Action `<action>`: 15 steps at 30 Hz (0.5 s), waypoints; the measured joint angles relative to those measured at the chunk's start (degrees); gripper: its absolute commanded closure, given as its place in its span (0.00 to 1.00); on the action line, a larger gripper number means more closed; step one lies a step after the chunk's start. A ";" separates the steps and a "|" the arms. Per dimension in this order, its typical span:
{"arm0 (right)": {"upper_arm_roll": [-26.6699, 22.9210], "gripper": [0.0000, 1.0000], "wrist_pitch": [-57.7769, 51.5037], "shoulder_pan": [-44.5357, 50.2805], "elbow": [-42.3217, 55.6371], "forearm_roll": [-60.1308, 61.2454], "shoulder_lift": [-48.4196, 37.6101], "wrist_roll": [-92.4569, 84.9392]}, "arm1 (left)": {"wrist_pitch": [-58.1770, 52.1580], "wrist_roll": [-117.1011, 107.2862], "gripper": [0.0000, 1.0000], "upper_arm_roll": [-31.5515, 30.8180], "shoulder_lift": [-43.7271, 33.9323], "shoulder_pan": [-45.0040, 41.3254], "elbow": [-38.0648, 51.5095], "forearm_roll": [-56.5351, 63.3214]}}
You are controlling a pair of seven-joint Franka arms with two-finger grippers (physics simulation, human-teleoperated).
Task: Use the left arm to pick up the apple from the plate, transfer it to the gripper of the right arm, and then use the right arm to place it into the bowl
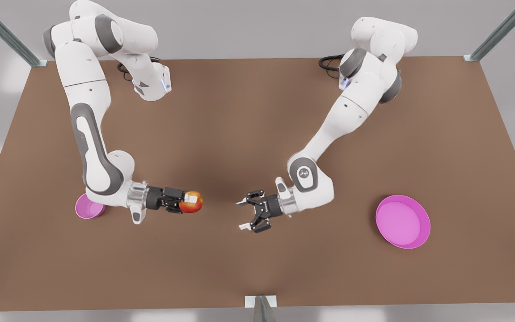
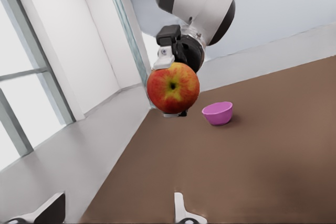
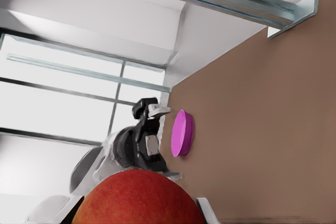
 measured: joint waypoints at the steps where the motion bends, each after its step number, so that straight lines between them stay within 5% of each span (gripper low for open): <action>1: -0.02 0.36 -1.06 -1.92 0.10 -3.15 0.00 -0.08 | -1.60 -4.56 0.00 2.25 -4.78 0.95 -2.17 10.80; 7: -0.12 0.36 -6.45 -10.06 2.29 -26.92 -1.60 -0.44 | -38.43 -35.23 0.00 7.61 -26.00 16.02 0.48 67.52; 9: -0.39 0.36 -7.36 -11.92 2.70 -35.51 -2.22 -0.52 | -47.17 -45.46 0.00 8.82 -30.87 18.41 0.65 74.04; 12: -0.49 0.36 -7.52 -13.63 3.60 -47.02 -2.37 -0.64 | -51.58 -58.97 0.00 18.08 -44.05 16.00 -12.79 75.53; 15: -0.56 0.36 -6.27 -14.71 4.44 -56.25 -2.07 -0.74 | -55.04 -70.39 0.00 19.78 -39.85 15.74 -8.45 76.06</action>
